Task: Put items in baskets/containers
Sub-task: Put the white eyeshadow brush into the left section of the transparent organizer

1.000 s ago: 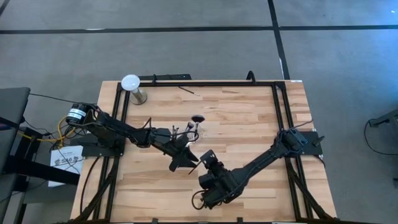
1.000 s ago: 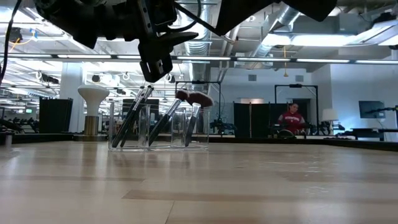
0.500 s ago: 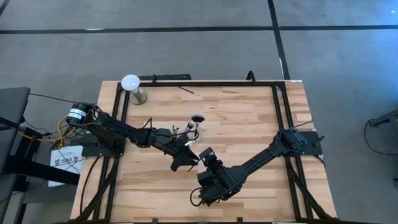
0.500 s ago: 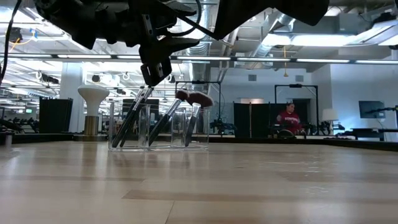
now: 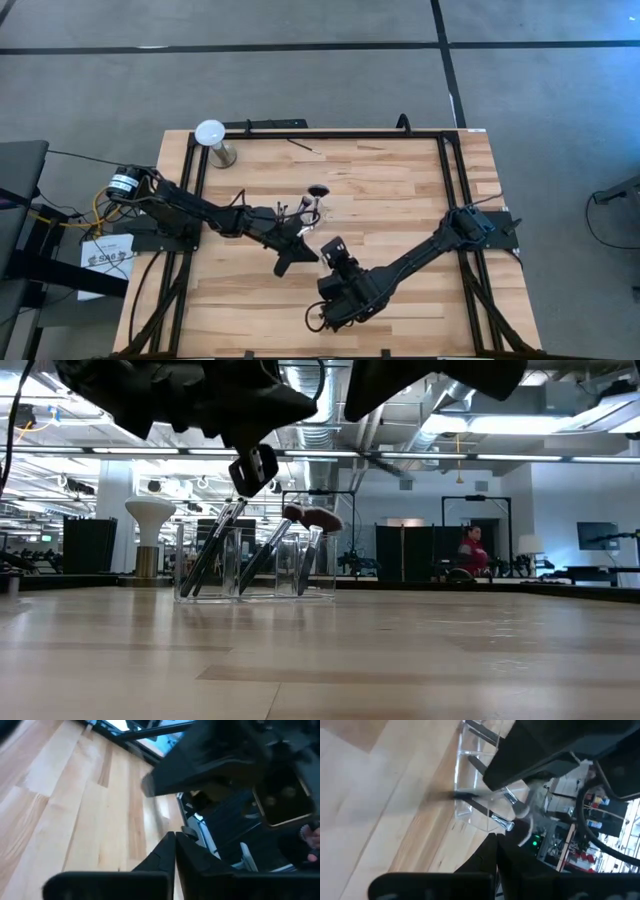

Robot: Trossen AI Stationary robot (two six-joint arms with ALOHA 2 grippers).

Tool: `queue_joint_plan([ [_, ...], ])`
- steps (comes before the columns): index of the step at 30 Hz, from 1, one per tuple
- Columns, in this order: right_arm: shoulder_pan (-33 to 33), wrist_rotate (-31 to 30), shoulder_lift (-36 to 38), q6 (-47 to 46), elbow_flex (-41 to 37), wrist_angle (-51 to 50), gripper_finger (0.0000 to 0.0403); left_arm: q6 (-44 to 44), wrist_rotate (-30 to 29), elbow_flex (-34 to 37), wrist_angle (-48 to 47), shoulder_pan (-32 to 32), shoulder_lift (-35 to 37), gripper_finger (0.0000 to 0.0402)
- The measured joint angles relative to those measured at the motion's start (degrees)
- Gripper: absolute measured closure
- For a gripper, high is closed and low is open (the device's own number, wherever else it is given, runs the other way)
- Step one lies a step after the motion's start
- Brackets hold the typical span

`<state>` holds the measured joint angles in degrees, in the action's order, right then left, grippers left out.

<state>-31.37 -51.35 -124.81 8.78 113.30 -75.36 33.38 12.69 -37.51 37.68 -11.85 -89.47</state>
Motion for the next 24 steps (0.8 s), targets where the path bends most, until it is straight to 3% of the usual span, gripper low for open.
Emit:
queue_joint_plan([
  [5,0.13,-1.3,0.0,-0.83,0.0,0.83,0.0403,-0.28,-0.66,-0.01,-0.81,0.02,-0.48,0.0397],
  [11,-0.4,1.67,0.0,-6.29,0.0,0.28,0.0403,-2.23,-0.64,-0.01,-0.45,-1.24,-0.96,0.0397],
  [18,-0.53,17.59,0.0,-31.99,-0.19,-2.68,0.0403,-15.66,-2.8,-0.01,-0.34,-2.95,-0.96,0.0392],
  [21,-1.15,25.62,0.0,-40.63,-1.94,1.01,0.0403,-21.96,-8.99,-0.01,-0.3,-4.33,-0.96,0.0393],
  [24,-2.89,31.17,0.0,-41.83,-5.47,9.25,0.0403,-24.03,-15.61,-0.01,1.21,-6.37,-0.96,0.0394],
])
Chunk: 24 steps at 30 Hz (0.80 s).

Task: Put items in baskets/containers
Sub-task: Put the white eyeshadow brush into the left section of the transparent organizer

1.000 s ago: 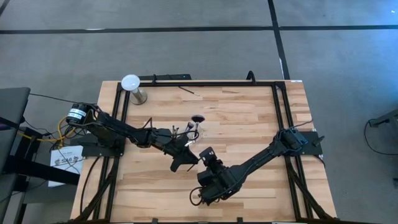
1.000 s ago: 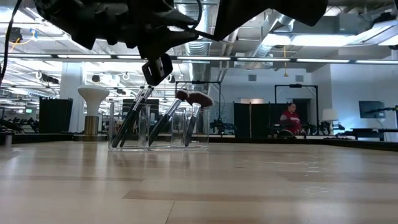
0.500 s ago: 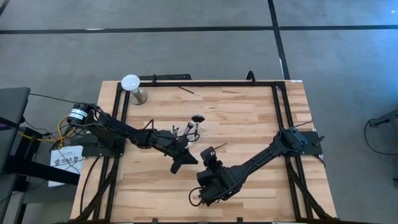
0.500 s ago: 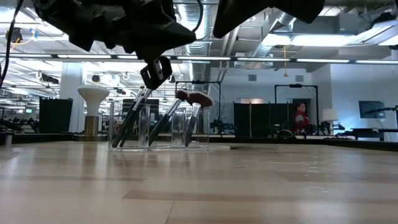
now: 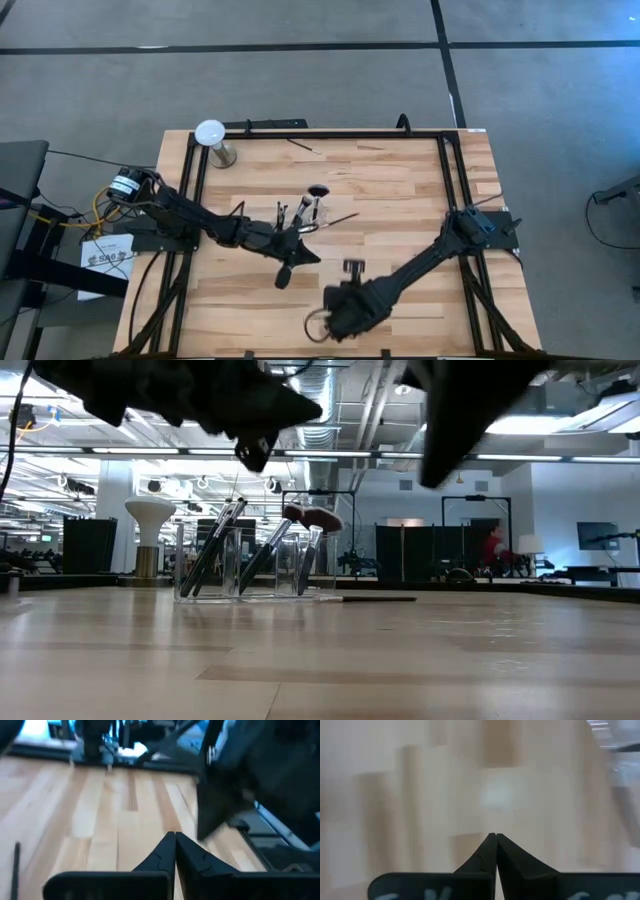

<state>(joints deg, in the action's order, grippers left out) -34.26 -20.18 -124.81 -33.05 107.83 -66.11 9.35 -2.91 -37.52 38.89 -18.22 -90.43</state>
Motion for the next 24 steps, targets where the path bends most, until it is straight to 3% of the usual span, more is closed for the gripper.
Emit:
queue_joint_plan([
  [4,-2.5,-0.67,0.02,2.29,-3.76,6.91,0.0403,-1.4,-1.32,0.0,4.2,-2.72,0.04,0.0392],
  [7,-3.43,-4.87,-0.02,2.57,-5.24,7.13,0.0403,-5.51,-1.28,0.0,6.75,-4.35,0.41,0.0392],
  [10,-2.3,-5.35,0.04,3.07,-6.04,6.75,0.0403,-9.18,-1.26,0.04,6.47,-4.57,3.8,0.0391],
  [18,5.45,-2.08,0.0,10.78,-6.67,5.52,0.0403,-11.84,-1.45,1.09,-3.26,-4.21,24.56,0.0392],
  [24,12.76,1.54,0.0,18.1,-7.87,4.81,0.0403,-14.72,-1.53,8.43,-4.32,-4.21,39.71,0.0393],
])
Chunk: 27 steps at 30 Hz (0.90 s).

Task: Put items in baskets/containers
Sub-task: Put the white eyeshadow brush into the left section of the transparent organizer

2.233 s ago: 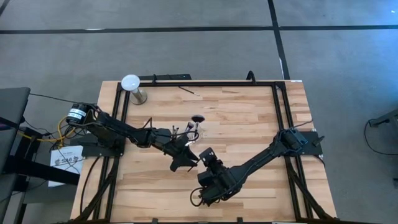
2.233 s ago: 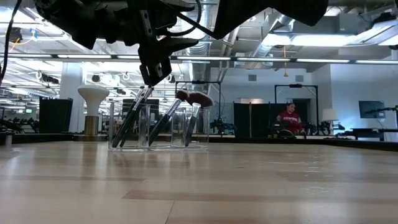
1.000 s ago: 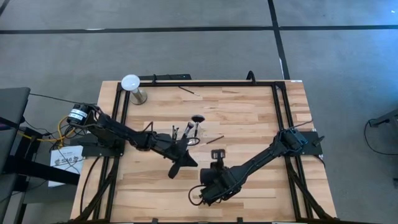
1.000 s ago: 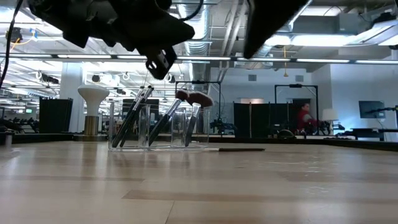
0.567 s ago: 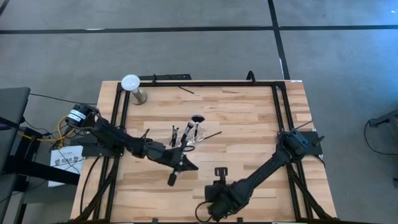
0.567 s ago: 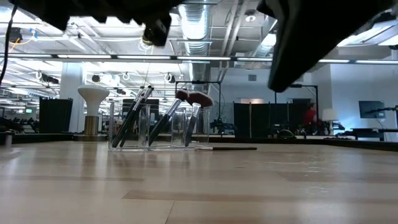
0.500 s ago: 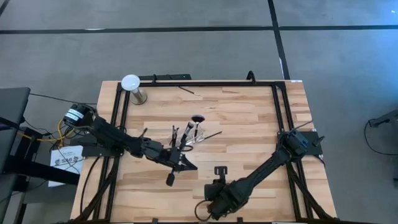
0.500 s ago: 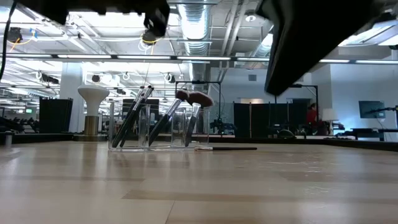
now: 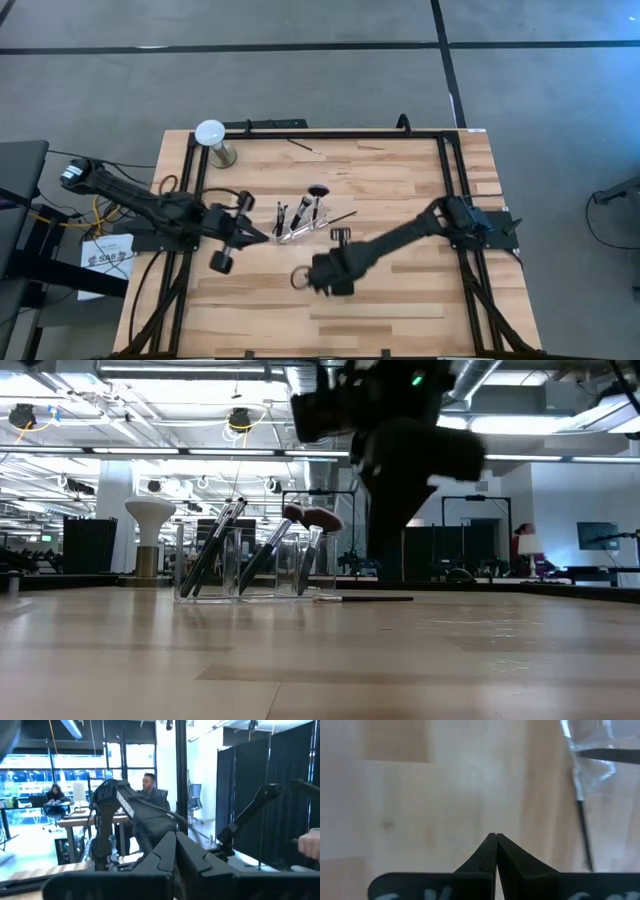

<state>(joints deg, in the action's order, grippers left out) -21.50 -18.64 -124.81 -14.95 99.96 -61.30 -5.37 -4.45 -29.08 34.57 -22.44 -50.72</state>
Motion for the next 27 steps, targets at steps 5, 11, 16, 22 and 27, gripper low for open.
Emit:
queue_joint_plan([
  [5,5.52,1.49,0.0,6.01,-0.02,0.46,0.0402,0.58,-0.03,7.56,-0.16,0.0,7.78,0.0395],
  [11,11.01,8.1,0.0,6.99,-0.02,-0.1,0.0367,1.6,-0.72,11.1,0.22,0.04,12.83,0.0395],
  [16,11.87,8.2,0.0,9.98,-0.02,-2.66,0.0324,0.09,-1.21,11.11,1.02,0.04,15.19,0.0395],
  [22,11.87,8.22,2.23,13.01,-3.38,-3.92,0.0306,-3.35,-4.94,11.11,2.13,0.04,16.33,0.0395],
  [27,11.63,8.3,14.39,10.92,-16.14,4.44,0.0316,-5.67,-8.16,11.06,3.5,0.31,16.22,0.0395],
])
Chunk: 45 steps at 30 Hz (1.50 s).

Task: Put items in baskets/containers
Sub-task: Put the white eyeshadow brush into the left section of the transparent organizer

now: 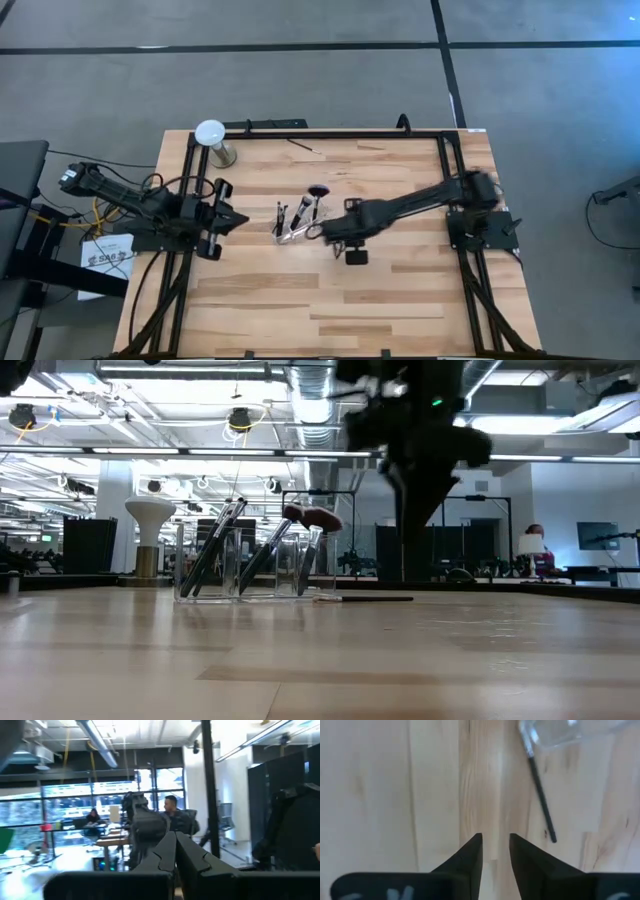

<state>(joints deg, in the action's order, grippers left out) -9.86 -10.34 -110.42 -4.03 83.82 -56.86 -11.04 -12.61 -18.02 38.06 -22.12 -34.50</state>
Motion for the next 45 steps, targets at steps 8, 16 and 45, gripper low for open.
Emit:
queue_joint_plan([
  [8,1.94,-1.4,19.41,0.29,-21.15,27.25,0.0334,2.34,-0.71,-3.46,0.24,7.44,-2.99,0.0395],
  [16,7.14,2.37,16.51,7.34,-24.16,30.55,0.0336,9.82,14.74,-6.11,-0.24,16.71,-16.01,0.0395],
  [45,15.29,9.16,6.18,20.14,-32.2,51.74,0.0336,10.09,11.33,-5.46,3.21,12.25,-22.8,0.0395],
])
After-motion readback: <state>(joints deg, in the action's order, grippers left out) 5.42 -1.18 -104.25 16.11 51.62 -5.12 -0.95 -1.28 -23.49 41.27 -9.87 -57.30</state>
